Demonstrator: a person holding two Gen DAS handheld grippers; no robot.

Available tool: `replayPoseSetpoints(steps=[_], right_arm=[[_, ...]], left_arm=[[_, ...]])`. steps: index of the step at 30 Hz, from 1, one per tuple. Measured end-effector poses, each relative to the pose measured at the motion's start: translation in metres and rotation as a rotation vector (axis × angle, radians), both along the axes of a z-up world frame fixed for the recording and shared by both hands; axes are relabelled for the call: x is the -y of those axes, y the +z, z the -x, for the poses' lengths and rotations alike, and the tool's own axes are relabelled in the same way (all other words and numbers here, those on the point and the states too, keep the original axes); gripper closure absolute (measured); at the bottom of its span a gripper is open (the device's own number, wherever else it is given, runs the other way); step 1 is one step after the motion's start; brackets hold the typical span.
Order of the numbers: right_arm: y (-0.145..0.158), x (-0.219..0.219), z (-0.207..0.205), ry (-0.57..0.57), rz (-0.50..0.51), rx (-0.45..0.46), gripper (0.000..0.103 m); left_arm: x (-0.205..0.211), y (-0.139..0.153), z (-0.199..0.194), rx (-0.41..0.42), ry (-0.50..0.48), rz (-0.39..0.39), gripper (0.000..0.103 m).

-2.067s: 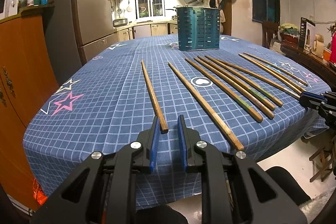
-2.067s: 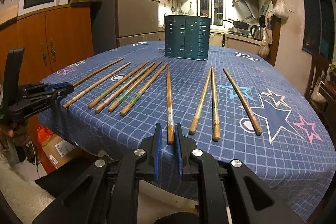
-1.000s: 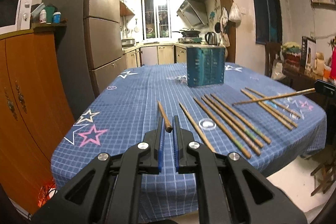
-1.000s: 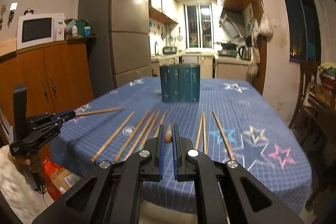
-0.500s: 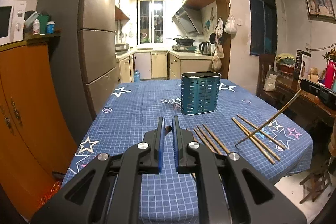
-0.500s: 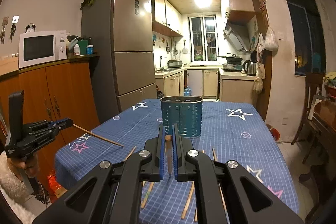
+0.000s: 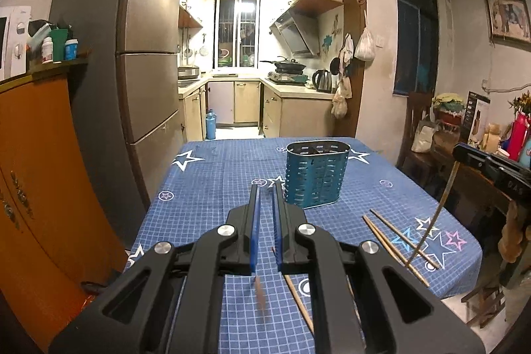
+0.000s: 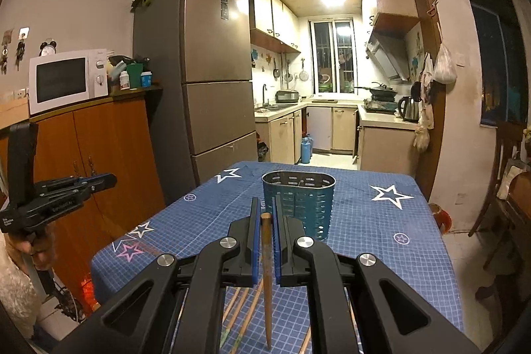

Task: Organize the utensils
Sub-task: 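Lift both held chopsticks upright off the cloth with both tools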

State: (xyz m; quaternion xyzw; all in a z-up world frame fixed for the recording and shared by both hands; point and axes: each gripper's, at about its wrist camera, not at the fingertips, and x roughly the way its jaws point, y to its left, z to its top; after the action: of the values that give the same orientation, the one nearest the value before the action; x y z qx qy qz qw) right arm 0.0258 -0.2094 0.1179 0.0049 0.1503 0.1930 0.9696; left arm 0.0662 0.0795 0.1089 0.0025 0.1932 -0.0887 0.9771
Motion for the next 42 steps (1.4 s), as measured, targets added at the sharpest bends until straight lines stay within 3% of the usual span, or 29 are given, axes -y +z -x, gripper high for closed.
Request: replayPoseSetpoints(steps=[3, 6, 9, 10, 11, 13, 14, 15, 16, 18, 19, 20, 21, 22, 23, 24, 25, 29, 33, 35, 40, 42], right_arm=[[0.003, -0.002, -0.007, 0.007, 0.001, -0.011, 0.095], [0.000, -0.003, -0.013, 0.006, -0.012, -0.027, 0.095], [-0.010, -0.002, -0.011, 0.009, -0.049, -0.049, 0.095], [-0.013, -0.002, -0.007, 0.006, -0.053, -0.046, 0.095], [-0.014, -0.001, 0.002, -0.003, -0.050, -0.030, 0.095], [-0.014, 0.004, 0.021, -0.004, -0.056, -0.005, 0.095], [-0.012, 0.006, 0.033, -0.006, -0.047, 0.020, 0.095], [-0.009, 0.007, 0.039, -0.005, -0.047, 0.033, 0.095], [-0.004, 0.010, 0.044, 0.004, -0.058, 0.042, 0.095], [0.005, 0.015, 0.051, 0.005, -0.067, 0.065, 0.095], [0.010, 0.017, 0.055, 0.009, -0.076, 0.075, 0.095], [0.013, 0.020, 0.057, 0.015, -0.082, 0.084, 0.095], [0.016, 0.021, 0.060, 0.018, -0.085, 0.096, 0.095], [0.018, 0.021, 0.061, 0.021, -0.092, 0.105, 0.095], [0.018, 0.022, 0.061, 0.027, -0.102, 0.105, 0.095], [0.019, 0.021, 0.060, 0.027, -0.104, 0.104, 0.095], [0.019, 0.020, 0.059, 0.021, -0.101, 0.104, 0.095], [0.019, 0.011, 0.058, 0.027, -0.083, 0.099, 0.095], [0.021, 0.008, 0.058, 0.037, -0.090, 0.106, 0.095], [0.021, 0.008, 0.059, 0.042, -0.082, 0.112, 0.095], [0.026, 0.012, 0.063, 0.039, -0.078, 0.135, 0.095], [0.031, 0.018, 0.067, 0.027, -0.080, 0.154, 0.095]], left_arm=[[0.004, 0.003, 0.000, 0.017, -0.008, -0.009, 0.097], [0.012, -0.010, -0.004, 0.098, 0.011, -0.091, 0.097], [0.004, -0.040, -0.014, 0.030, -0.001, -0.053, 0.103], [-0.001, -0.050, -0.006, 0.017, 0.041, -0.070, 0.103], [-0.009, -0.052, 0.008, 0.042, 0.043, -0.069, 0.103], [-0.045, -0.064, 0.043, 0.089, 0.135, -0.063, 0.103], [-0.066, -0.080, 0.048, 0.050, 0.206, -0.054, 0.103], [-0.097, -0.113, 0.054, -0.063, 0.304, -0.011, 0.103], [-0.116, -0.138, 0.062, -0.127, 0.326, 0.037, 0.103], [-0.145, -0.220, 0.088, -0.359, 0.465, 0.027, 0.103], [-0.153, -0.260, 0.106, -0.482, 0.395, 0.157, 0.103], [-0.145, -0.282, 0.113, -0.535, 0.298, 0.202, 0.103], [-0.123, -0.303, 0.116, -0.580, 0.190, 0.134, 0.103], [-0.087, -0.336, 0.117, -0.647, 0.045, 0.011, 0.103], [-0.071, -0.348, 0.122, -0.613, 0.029, -0.040, 0.103], [-0.061, -0.352, 0.128, -0.521, 0.058, -0.084, 0.103], [-0.061, -0.355, 0.127, -0.512, 0.069, -0.080, 0.103], [-0.081, -0.358, 0.119, -0.579, 0.022, 0.090, 0.103], [-0.085, -0.358, 0.114, -0.590, 0.019, 0.103, 0.103], [-0.085, -0.354, 0.114, -0.586, 0.031, 0.071, 0.103], [-0.068, -0.344, 0.112, -0.550, 0.054, -0.092, 0.103], [-0.064, -0.316, 0.111, -0.506, 0.015, -0.127, 0.103]])
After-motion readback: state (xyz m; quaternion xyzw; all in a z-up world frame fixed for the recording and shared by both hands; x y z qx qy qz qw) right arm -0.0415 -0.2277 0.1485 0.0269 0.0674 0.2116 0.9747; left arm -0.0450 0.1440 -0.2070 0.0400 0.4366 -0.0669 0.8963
